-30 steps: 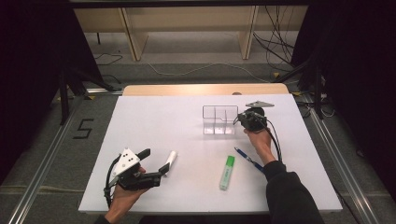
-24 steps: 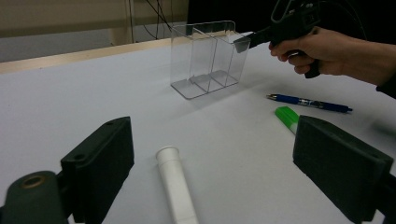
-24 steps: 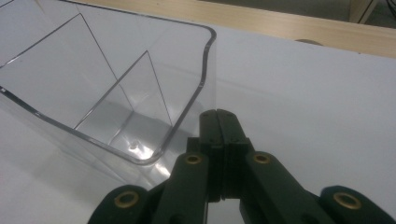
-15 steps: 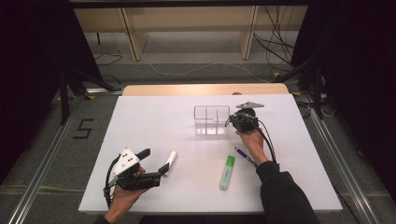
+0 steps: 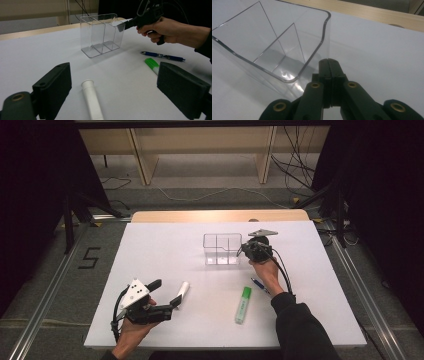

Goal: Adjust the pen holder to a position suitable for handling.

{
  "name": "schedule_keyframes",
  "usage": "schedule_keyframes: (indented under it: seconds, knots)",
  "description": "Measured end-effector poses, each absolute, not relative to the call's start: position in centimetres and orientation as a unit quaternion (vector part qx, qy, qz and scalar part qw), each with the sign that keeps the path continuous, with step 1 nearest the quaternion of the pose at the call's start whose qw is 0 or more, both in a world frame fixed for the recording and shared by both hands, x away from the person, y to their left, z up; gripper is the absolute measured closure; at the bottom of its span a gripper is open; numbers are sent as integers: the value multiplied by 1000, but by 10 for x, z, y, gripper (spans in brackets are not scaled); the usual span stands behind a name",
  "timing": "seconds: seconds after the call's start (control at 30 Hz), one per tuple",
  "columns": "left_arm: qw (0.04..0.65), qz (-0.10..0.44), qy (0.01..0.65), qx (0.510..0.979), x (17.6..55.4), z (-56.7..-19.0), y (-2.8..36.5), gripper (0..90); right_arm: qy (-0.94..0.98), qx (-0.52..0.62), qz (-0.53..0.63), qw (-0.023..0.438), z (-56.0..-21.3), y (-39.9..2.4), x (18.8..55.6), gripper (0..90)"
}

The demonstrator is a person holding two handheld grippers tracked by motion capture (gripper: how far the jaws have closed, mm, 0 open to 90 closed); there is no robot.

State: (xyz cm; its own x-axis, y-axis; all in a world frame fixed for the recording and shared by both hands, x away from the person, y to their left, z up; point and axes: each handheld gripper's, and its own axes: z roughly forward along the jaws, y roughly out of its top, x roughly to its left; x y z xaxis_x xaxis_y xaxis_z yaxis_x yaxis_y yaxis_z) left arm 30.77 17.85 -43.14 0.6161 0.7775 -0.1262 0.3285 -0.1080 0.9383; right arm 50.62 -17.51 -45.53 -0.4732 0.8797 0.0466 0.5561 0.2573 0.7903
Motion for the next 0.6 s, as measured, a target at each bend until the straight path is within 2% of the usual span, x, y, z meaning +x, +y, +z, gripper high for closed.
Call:
schedule_keyframes:
  seconds: [0.17,0.27,0.3,0.33,0.37,0.43,0.47,0.6]
  knots:
    - [547,205,390,712,307,-431,180,119,764,470,391,207,-451,-181,504,900]
    - [547,205,391,712,307,-432,180,119,763,469,396,204,-448,-188,503,853]
    - [547,205,390,712,308,-431,180,119,758,474,404,195,-443,-195,499,765]
    - [547,206,390,712,308,-432,180,119,758,474,404,195,-443,-195,499,765]
    - [546,206,391,711,308,-432,180,119,758,474,404,194,-439,-199,495,696]
    - [545,205,391,713,308,-432,180,119,759,471,405,196,-437,-200,492,669]
    - [545,206,390,713,308,-431,180,118,758,468,408,201,-433,-202,485,608]
    - [547,204,391,711,308,-432,180,118,760,465,410,195,-429,-205,478,557]
